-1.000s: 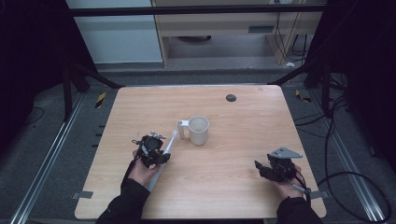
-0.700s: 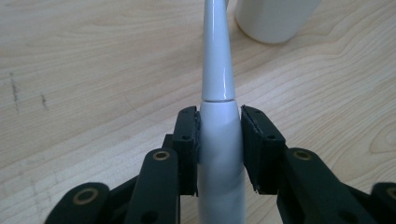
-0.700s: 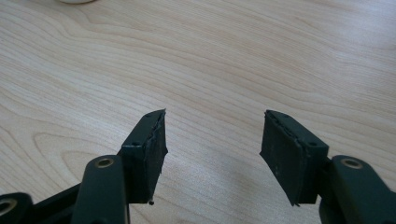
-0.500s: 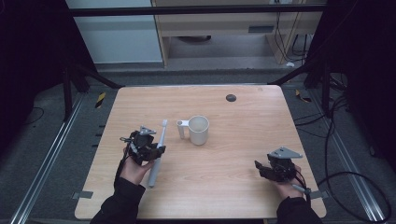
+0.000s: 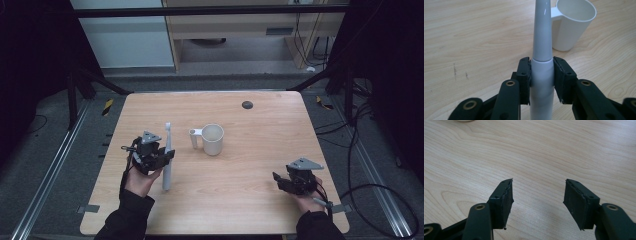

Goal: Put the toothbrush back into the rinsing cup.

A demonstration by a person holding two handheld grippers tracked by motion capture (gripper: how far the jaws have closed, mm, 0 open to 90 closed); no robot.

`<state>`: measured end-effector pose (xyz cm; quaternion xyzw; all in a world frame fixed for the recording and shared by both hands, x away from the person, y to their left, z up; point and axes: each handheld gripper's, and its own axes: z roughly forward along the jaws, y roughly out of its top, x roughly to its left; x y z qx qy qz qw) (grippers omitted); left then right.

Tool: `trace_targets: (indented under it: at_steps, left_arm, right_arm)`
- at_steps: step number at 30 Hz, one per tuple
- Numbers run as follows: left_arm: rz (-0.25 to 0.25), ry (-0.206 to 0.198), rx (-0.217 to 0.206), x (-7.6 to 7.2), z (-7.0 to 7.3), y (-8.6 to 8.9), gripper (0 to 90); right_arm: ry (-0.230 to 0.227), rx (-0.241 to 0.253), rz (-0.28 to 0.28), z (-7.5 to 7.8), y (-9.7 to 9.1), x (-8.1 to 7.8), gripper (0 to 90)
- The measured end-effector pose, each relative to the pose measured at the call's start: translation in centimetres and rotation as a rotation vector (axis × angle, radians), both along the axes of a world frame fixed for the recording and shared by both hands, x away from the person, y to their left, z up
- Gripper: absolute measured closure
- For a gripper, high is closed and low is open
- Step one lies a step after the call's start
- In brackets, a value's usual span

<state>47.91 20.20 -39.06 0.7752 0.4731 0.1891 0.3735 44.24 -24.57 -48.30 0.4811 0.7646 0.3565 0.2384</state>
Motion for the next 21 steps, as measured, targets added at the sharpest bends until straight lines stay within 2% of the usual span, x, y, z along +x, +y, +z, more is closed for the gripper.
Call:
trace_targets:
  at_steps: [5,11,18,21]
  left_arm:
    - [0.012,-0.040,-0.026,0.1,0.6,0.3,67.2]
    - [0.032,-0.105,-0.053,0.6,1.9,0.5,67.2]
    - [0.048,-0.160,-0.101,1.6,3.4,0.6,67.2]
    - [0.044,-0.169,-0.114,2.1,3.7,0.5,67.2]
  right_arm:
    - [-0.010,0.002,-0.001,0.0,-0.1,0.0,40.2]
    - [-0.016,0.001,-0.002,-0.1,-0.2,0.0,40.1]
    - [-0.020,-0.001,-0.005,-0.2,-0.2,0.1,39.7]
    - [-0.025,-0.003,-0.007,-0.2,-0.2,0.0,39.3]
